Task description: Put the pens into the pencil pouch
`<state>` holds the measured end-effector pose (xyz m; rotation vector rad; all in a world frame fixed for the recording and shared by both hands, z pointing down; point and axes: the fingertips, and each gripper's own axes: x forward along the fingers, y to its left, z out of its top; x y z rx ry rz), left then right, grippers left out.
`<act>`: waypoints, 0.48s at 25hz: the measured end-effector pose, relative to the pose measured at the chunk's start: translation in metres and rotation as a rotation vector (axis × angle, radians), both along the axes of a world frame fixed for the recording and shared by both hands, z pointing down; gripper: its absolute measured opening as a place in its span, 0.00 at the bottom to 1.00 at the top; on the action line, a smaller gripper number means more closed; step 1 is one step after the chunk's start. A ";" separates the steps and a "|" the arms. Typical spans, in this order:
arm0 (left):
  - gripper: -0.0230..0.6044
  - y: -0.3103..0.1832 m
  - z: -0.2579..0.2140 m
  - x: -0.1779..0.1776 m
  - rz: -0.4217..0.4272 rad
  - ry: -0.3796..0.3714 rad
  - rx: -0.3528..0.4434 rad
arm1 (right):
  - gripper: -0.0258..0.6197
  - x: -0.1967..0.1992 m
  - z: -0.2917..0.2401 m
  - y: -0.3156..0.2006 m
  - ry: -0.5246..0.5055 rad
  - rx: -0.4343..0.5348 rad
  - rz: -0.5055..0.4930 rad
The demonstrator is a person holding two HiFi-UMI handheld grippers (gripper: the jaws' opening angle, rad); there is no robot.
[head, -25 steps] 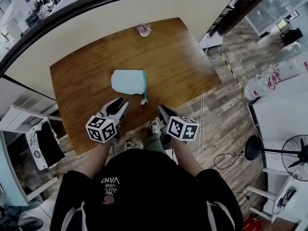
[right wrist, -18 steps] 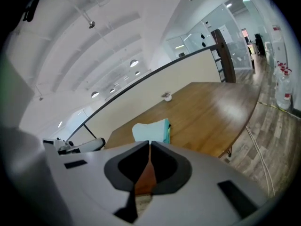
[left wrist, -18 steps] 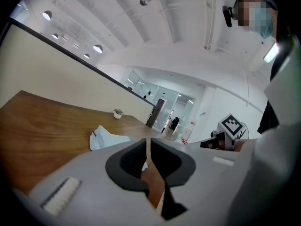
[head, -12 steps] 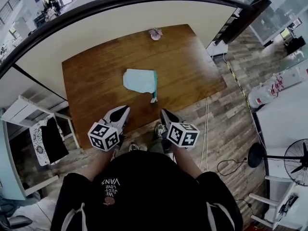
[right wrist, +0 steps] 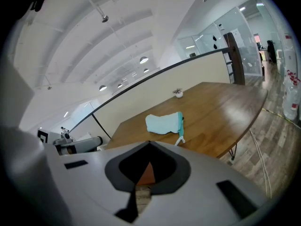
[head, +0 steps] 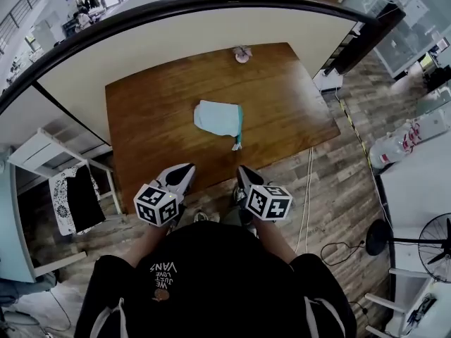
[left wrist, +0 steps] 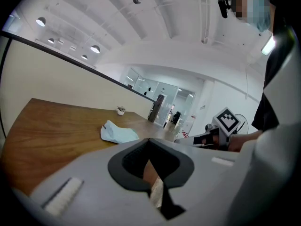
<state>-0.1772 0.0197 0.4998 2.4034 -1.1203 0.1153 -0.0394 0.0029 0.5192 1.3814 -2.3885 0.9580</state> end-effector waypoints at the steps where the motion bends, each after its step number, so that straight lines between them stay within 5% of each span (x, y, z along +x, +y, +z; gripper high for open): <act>1: 0.05 0.002 0.001 -0.001 -0.001 -0.004 -0.004 | 0.06 0.000 0.001 0.001 0.008 -0.001 -0.006; 12: 0.06 0.009 -0.001 -0.003 -0.004 -0.024 -0.011 | 0.06 -0.004 -0.003 0.004 0.064 0.016 -0.043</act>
